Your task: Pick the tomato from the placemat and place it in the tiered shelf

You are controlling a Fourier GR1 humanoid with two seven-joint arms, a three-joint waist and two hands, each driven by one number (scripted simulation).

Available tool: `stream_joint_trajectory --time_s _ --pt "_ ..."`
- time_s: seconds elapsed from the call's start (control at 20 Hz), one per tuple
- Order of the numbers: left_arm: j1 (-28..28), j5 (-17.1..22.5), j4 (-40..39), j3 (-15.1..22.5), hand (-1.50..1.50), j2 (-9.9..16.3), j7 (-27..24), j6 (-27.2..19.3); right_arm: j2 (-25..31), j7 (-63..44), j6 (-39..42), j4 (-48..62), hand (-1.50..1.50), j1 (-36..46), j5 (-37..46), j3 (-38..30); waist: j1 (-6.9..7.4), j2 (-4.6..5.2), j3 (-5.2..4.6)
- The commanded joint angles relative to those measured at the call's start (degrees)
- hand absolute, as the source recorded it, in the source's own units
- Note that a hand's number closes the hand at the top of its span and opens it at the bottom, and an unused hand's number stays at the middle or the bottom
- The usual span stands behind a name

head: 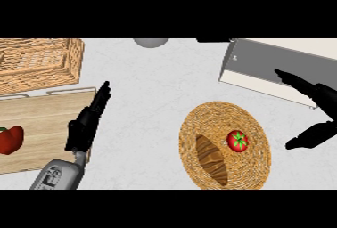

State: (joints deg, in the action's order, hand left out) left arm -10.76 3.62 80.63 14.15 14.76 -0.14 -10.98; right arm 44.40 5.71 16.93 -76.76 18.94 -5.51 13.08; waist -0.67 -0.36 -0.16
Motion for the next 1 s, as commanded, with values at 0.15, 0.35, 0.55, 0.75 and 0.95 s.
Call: stream_joint_trajectory --time_s 0.15,0.35,0.55,0.75,0.95 --pt "1.98 -0.05 0.65 -1.07 0.0 0.93 -2.06 1.65 4.76 -13.32 0.09 -14.72 -1.5 -2.1 9.46 5.58 0.09 0.05 0.07" --pt "2.22 -0.6 2.92 -2.15 0.0 0.47 -0.02 1.84 2.92 -23.5 3.52 -23.01 -1.5 -2.85 8.42 4.31 0.53 0.2 0.12" --pt "0.23 -1.97 -1.91 -3.53 0.0 -1.8 -2.13 3.59 -2.43 -25.74 4.03 -25.05 -1.5 -5.34 12.55 2.58 0.53 0.34 0.14" --pt "0.69 -1.4 3.18 -4.99 0.0 -0.17 1.62 5.25 -2.18 -29.73 4.52 -35.87 -1.5 -12.39 13.16 1.07 0.22 0.2 0.14" --pt "1.81 -3.08 3.75 -5.66 0.0 -2.34 1.42 5.05 -6.71 -26.89 4.88 -32.32 -1.5 -12.51 20.89 0.11 0.58 0.29 0.16"
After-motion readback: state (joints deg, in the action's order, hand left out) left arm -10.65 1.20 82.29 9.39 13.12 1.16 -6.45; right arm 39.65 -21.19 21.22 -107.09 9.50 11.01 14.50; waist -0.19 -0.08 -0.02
